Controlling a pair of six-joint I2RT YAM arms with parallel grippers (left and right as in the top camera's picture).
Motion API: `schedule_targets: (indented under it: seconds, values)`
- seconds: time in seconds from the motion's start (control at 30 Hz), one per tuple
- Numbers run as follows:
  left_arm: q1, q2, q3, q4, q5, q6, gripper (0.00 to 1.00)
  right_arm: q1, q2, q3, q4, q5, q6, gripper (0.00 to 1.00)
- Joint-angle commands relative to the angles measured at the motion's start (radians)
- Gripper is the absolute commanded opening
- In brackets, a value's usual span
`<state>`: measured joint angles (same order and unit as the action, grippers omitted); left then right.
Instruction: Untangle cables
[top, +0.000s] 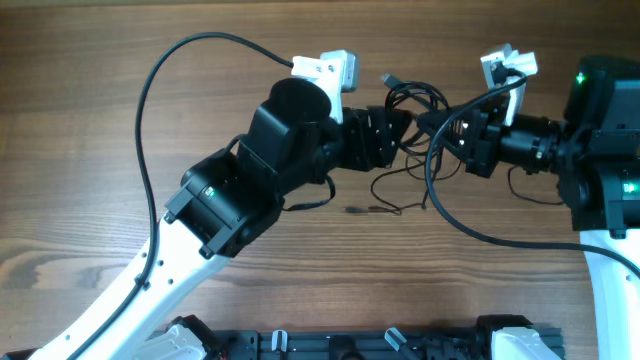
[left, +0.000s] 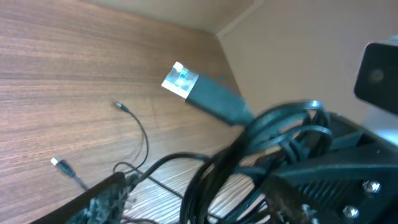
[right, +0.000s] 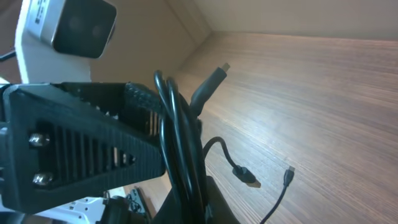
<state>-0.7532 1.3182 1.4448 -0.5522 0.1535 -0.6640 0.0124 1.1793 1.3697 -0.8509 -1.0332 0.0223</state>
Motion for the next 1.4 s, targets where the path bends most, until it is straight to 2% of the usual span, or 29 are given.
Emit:
schedule_targets:
  seconds: [0.0, 0.1, 0.17, 0.3, 0.33, 0.4, 0.47, 0.5, 0.63, 0.67, 0.73, 0.77, 0.83, 0.9, 0.97, 1.0, 1.2, 1.37]
  values:
    - [0.004, -0.011, 0.021, 0.015, -0.005, 0.023, 0.63, 0.002, 0.003, 0.012, 0.008, -0.095, -0.019, 0.04]
    - [0.004, -0.011, 0.021, 0.019, 0.013, 0.084, 0.49, 0.002, 0.003, 0.012, 0.017, -0.142, -0.022, 0.04]
    - [0.004, -0.011, 0.021, 0.022, 0.013, 0.084, 0.32, 0.002, 0.003, 0.012, 0.017, -0.147, -0.022, 0.04]
    - [0.004, -0.011, 0.021, 0.037, 0.013, 0.084, 0.14, 0.002, 0.003, 0.012, 0.013, -0.148, -0.022, 0.04]
    - [0.004, -0.009, 0.021, 0.045, 0.013, 0.084, 0.05, 0.002, 0.003, 0.012, 0.013, -0.147, -0.022, 0.04]
    - [0.004, -0.009, 0.021, 0.044, 0.013, 0.117, 0.04, 0.002, 0.003, 0.012, 0.013, -0.131, -0.023, 0.04]
    - [0.005, -0.009, 0.021, 0.040, -0.013, 0.188, 0.04, 0.002, 0.003, 0.012, -0.002, -0.047, -0.022, 0.40]
    - [0.005, -0.009, 0.021, 0.027, -0.086, 0.185, 0.04, 0.002, 0.003, 0.012, -0.024, 0.039, -0.022, 0.49]
    - [0.005, -0.009, 0.021, -0.018, -0.205, 0.185, 0.04, 0.002, 0.003, 0.012, -0.036, 0.176, -0.022, 0.68]
    - [0.005, -0.009, 0.021, -0.035, -0.231, 0.185, 0.04, 0.002, 0.003, 0.012, -0.036, 0.220, -0.022, 0.70]
    - [0.005, -0.009, 0.021, -0.060, -0.249, 0.186, 0.04, 0.002, 0.003, 0.012, -0.032, 0.236, -0.023, 0.67]
    - [0.004, -0.009, 0.021, -0.066, -0.249, 0.186, 0.04, 0.002, 0.003, 0.012, -0.032, 0.236, -0.024, 0.60]
    - [0.004, -0.009, 0.021, -0.073, -0.249, 0.186, 0.04, 0.002, 0.003, 0.012, -0.032, 0.187, -0.062, 0.52]
    - [0.003, -0.009, 0.021, -0.071, -0.209, 0.187, 0.04, 0.002, 0.003, 0.012, -0.032, 0.015, -0.179, 0.52]
    - [0.002, -0.009, 0.021, -0.068, -0.151, 0.190, 0.04, 0.002, 0.003, 0.012, -0.032, -0.051, -0.238, 0.52]
    - [0.002, -0.009, 0.021, -0.068, -0.118, 0.190, 0.04, 0.002, 0.003, 0.012, -0.031, -0.090, -0.282, 0.57]
    - [0.002, -0.009, 0.021, -0.042, 0.039, 0.243, 0.04, 0.002, 0.003, 0.012, 0.007, -0.090, -0.315, 0.63]
    - [0.002, -0.009, 0.021, -0.019, 0.082, 0.267, 0.04, 0.002, 0.003, 0.012, 0.012, -0.055, -0.315, 0.63]
